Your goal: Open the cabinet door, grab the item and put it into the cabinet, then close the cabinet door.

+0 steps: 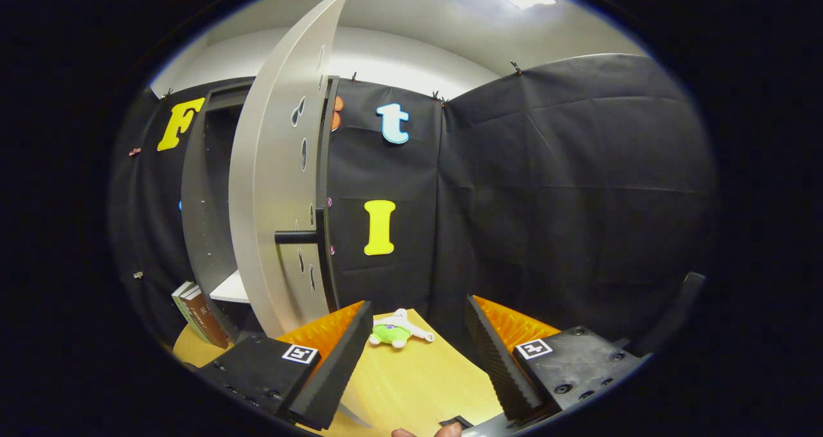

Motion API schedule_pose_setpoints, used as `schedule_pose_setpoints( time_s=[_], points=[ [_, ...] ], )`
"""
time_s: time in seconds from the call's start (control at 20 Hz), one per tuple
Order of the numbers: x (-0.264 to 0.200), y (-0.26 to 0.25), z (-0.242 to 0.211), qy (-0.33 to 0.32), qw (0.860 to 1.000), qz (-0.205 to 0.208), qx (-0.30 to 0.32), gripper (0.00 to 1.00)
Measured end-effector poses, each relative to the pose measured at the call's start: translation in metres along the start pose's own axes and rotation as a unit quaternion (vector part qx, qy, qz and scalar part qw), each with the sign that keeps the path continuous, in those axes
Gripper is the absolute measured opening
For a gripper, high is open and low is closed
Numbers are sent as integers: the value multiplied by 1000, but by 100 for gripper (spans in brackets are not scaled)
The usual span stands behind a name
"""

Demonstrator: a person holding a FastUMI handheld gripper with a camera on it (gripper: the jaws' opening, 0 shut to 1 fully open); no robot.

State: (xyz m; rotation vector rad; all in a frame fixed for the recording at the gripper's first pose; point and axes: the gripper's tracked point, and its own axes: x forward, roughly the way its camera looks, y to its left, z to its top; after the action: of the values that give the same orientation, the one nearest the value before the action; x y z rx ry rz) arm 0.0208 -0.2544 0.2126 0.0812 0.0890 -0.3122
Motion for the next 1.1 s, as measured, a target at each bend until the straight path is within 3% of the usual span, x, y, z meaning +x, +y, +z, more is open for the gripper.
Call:
schedule_pose_setpoints(
  time_s=[0.65,1.1],
  points=[
    [-28,103,-9,14,997,81,3,96],
    [-25,229,-15,19,981,193,13,98]
  ],
)
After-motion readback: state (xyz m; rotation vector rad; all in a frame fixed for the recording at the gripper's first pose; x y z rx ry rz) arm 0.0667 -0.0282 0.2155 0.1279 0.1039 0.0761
